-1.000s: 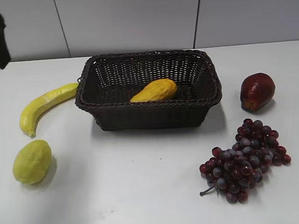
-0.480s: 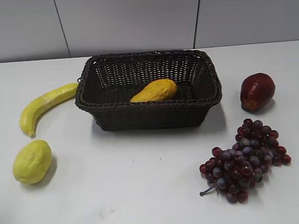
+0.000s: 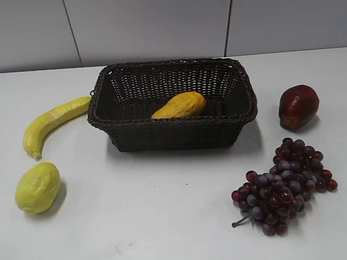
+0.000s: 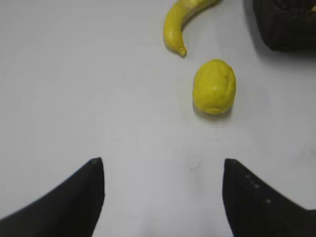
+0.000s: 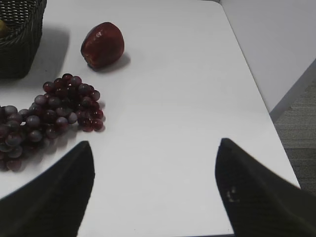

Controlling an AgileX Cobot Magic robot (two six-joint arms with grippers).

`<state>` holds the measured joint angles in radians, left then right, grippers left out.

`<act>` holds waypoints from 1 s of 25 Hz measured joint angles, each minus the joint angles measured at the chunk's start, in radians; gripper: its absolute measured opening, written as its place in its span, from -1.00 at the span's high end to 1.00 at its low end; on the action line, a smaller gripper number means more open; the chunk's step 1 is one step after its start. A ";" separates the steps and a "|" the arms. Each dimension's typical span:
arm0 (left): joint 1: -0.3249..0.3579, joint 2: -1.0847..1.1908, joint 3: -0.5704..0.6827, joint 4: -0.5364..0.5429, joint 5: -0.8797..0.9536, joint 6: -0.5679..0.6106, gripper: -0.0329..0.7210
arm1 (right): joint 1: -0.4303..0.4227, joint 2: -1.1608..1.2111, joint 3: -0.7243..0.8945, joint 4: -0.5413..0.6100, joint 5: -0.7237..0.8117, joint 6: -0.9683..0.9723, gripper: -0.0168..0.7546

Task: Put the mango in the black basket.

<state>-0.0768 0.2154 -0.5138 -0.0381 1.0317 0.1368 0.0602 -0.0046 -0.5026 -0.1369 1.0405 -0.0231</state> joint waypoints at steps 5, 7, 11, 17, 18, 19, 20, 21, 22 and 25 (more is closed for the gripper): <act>0.001 -0.093 0.027 0.020 0.043 0.000 -0.56 | 0.000 0.000 0.000 0.000 0.000 0.000 -0.56; 0.001 -0.097 0.027 0.022 0.044 0.000 -0.56 | 0.000 0.000 0.000 0.000 0.000 0.000 -0.56; 0.001 -0.098 0.027 0.027 0.044 0.000 -0.56 | 0.000 0.000 0.000 0.000 0.000 0.000 -0.56; 0.001 -0.100 0.027 0.029 0.044 0.000 -0.56 | 0.000 0.000 0.000 0.000 0.000 0.000 -0.56; 0.001 -0.103 0.027 0.029 0.044 0.000 -0.56 | 0.000 0.000 0.000 0.000 0.000 0.000 -0.56; 0.002 -0.109 0.027 0.029 0.044 0.000 -0.56 | 0.000 0.000 0.000 0.000 0.000 0.000 -0.56; 0.005 -0.120 0.027 0.029 0.044 0.000 -0.56 | 0.000 0.000 0.000 0.000 0.000 0.000 -0.56; 0.009 -0.133 0.027 0.029 0.044 0.000 -0.56 | 0.000 0.000 0.000 0.000 0.000 0.000 -0.56; 0.014 -0.153 0.027 0.029 0.044 0.000 -0.56 | 0.000 0.000 0.000 0.000 0.000 0.000 -0.56; 0.041 -0.212 0.027 0.029 0.048 0.000 -0.56 | 0.000 0.000 0.000 0.000 0.000 0.000 -0.56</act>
<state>-0.0361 0.0032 -0.4866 -0.0086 1.0795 0.1368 0.0602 -0.0046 -0.5026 -0.1369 1.0405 -0.0231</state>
